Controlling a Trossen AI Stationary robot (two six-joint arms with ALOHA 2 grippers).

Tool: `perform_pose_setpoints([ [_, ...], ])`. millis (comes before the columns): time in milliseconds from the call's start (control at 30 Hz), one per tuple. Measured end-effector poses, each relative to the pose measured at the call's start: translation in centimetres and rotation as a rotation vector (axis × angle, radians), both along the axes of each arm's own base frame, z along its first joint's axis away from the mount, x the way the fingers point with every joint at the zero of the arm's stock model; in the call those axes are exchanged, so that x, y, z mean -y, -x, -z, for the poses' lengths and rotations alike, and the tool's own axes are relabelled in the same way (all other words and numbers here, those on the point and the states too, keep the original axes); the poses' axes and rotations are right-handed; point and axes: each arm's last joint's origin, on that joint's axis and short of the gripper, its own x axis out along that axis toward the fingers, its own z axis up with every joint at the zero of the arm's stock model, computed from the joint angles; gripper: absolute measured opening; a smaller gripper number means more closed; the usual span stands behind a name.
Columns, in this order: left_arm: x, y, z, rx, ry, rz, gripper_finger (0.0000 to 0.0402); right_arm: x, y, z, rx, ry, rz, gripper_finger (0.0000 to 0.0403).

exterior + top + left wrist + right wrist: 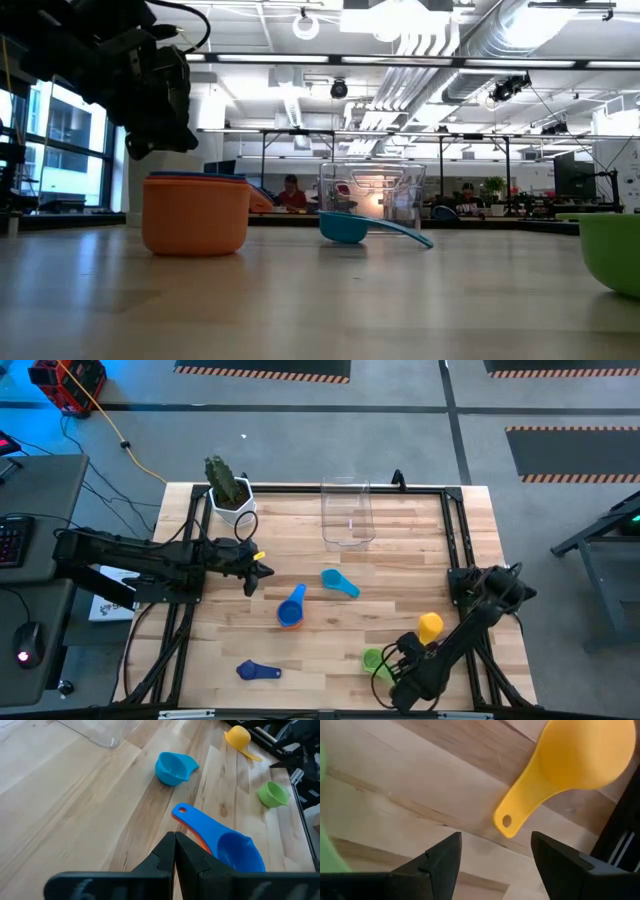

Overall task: Nest measuring cups in basket
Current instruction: Stack the yellow measuring cup on top of the blue measuring cup

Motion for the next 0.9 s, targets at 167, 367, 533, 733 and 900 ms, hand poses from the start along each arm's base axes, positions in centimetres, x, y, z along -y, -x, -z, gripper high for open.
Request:
perform_pose_setpoints([
  [167,0.0,0.0,0.0,0.002,0.0,0.0,0.0,-0.4,-0.4,1.5,-0.069,-0.048,-0.068,0.0231],
  [367,0.0,0.0,0.0,0.003,-0.008,-0.013,0.0,-0.2,-0.3,2.3,-0.11,0.002,-0.056,0.0231],
  [533,-0.1,0.0,0.0,0.003,-0.011,-0.018,0.0,0.0,-0.4,2.9,-0.139,0.022,-0.064,0.0231],
  [733,-0.1,0.0,0.0,0.003,-0.013,-0.022,0.0,0.5,-1.2,4.1,-0.223,-0.002,-0.079,0.0231],
  [900,-0.1,0.0,0.0,0.003,-0.007,-0.026,0.0,1.1,-1.7,4.6,-0.271,-0.008,-0.083,0.02],
])
